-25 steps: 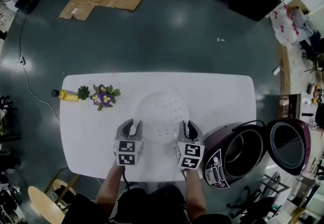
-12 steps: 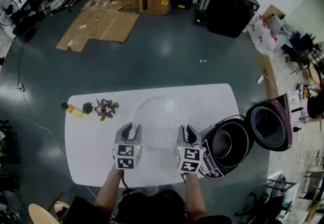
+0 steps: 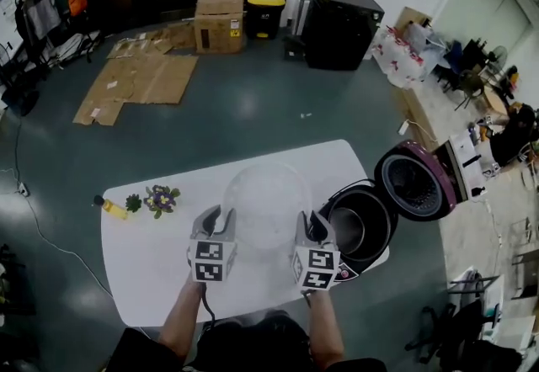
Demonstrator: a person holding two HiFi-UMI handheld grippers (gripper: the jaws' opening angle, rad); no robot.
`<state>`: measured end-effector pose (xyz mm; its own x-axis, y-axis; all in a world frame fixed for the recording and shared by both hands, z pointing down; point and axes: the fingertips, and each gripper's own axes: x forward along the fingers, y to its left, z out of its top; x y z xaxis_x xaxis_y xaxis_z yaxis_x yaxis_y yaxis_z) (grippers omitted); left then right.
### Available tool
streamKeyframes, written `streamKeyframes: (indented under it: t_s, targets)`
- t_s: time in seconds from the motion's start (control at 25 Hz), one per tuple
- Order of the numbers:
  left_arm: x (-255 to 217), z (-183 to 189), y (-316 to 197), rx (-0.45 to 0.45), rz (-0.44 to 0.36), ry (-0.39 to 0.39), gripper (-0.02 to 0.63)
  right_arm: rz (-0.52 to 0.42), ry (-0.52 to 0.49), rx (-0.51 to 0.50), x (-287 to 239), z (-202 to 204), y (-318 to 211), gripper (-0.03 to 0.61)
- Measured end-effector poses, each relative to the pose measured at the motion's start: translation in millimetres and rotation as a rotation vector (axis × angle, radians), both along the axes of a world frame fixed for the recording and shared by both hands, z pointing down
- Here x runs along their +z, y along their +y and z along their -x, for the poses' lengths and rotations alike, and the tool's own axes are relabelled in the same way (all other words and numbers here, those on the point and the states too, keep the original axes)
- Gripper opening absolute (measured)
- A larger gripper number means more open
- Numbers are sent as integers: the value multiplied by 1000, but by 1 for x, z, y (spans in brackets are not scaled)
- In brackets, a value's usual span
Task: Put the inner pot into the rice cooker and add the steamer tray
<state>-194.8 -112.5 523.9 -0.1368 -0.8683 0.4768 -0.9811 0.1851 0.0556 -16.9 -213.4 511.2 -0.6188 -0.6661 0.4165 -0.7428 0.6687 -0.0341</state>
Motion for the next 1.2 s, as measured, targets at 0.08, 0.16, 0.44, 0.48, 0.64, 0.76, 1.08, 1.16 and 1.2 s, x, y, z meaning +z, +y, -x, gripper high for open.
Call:
streamKeyframes:
  t_s: [0.08,0.16,0.44,0.48,0.64,0.76,1.08,1.16,1.2]
  targets:
    - [-10,-14,-11,35,-13,-8,114,-13,-3,35,-11,-18,-3,78]
    - [-20,-26,-23,69,-31,-28,112,-21,-4,76,-16,-37,-6,78]
    - [-34,-88,-66,219,-61,-29,109,-29,-2,245,-29,-109,-17,78]
    - [-35,-96,-73,241,-62,-31,109,-30,-1,266,-30,-119,-19,78]
    - [-36,-133,-96,322,-61,-24,109,-31,4,345,-34,-158,-25,78]
    - [-34,-157,-112,386,-58,-32,109,-22,3,406,-33,-184,-27,78]
    - [-25,-221,-150,545,-44,-54,109,12,0,561,-20,-248,-29,80]
    - [-22,-232,-156,572,-39,-52,109,24,1,590,-16,-258,-30,80]
    - [-20,-237,-160,585,-35,-53,109,30,1,604,-14,-263,-31,80]
